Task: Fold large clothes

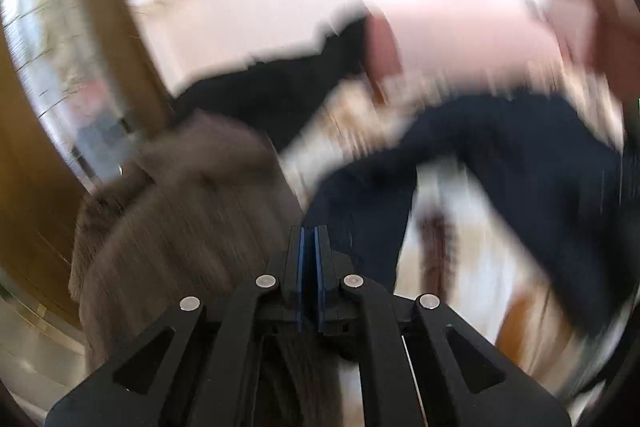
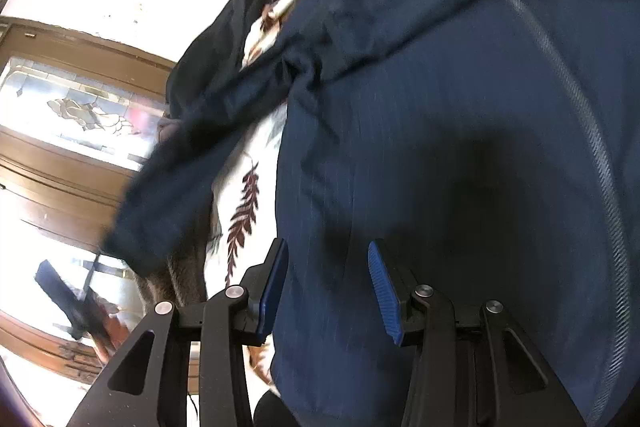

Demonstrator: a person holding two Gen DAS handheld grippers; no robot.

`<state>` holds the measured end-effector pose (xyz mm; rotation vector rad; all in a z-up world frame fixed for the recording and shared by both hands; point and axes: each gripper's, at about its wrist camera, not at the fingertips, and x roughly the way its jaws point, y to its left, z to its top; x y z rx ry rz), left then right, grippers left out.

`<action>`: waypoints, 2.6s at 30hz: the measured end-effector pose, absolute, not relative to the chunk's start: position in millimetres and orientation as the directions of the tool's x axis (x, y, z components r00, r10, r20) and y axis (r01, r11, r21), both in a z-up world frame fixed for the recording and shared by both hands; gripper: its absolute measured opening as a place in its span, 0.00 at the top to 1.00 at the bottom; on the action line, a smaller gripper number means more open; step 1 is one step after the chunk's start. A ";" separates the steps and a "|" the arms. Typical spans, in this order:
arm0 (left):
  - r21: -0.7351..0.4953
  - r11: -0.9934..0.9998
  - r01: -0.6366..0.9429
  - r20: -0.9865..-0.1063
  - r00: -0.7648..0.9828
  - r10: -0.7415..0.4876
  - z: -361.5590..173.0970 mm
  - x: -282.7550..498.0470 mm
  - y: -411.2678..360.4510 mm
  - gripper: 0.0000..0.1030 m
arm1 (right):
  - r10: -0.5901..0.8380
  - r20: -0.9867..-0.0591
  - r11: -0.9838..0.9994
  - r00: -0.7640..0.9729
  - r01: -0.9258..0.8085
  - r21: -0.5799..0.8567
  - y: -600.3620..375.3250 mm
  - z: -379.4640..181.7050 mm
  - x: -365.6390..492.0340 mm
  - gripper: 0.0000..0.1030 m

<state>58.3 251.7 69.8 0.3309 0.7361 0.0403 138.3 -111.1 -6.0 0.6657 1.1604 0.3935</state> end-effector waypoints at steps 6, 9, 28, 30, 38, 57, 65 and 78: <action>0.017 0.996 -0.093 -0.816 0.574 0.068 20.9 32.6 290.2 0.97 | 0.436 -0.789 0.870 0.434 0.022 0.493 -129.8 20.8 147.8 0.57; -0.180 0.962 -0.204 -0.793 0.609 -0.019 37.1 27.1 316.3 0.94 | 0.362 -0.812 0.918 0.458 -0.024 0.396 -132.0 33.8 148.6 0.57; -0.595 0.558 -0.578 -0.768 0.615 -0.182 16.8 89.3 299.8 0.49 | 0.184 -0.907 0.983 0.379 -0.088 0.163 -177.5 4.4 132.1 0.46; -0.614 0.508 -0.605 -0.764 0.618 -0.187 8.2 101.1 298.9 0.49 | 0.190 -0.918 0.982 0.348 -0.080 0.173 -184.7 -9.5 127.2 0.46; -0.527 0.384 -0.758 -0.848 0.499 -0.178 -38.8 152.7 304.4 0.51 | 0.224 -0.887 0.973 0.403 -0.140 0.183 -180.6 -20.5 111.6 0.30; 0.076 0.942 -0.328 -0.642 0.706 0.298 128.9 291.0 102.4 0.99 | 0.268 -0.860 0.962 0.434 -0.162 0.218 -178.3 -23.6 110.3 0.17; 0.166 0.986 0.018 -0.701 0.705 0.105 90.3 331.6 -59.9 0.99 | 0.313 -0.839 0.949 0.444 -0.172 0.263 -184.6 -24.5 110.1 0.17; 0.262 0.903 0.340 -0.873 0.483 0.072 -7.6 322.4 -148.2 0.81 | 0.412 -0.787 0.907 0.459 -0.125 0.402 -207.9 -18.8 111.8 0.20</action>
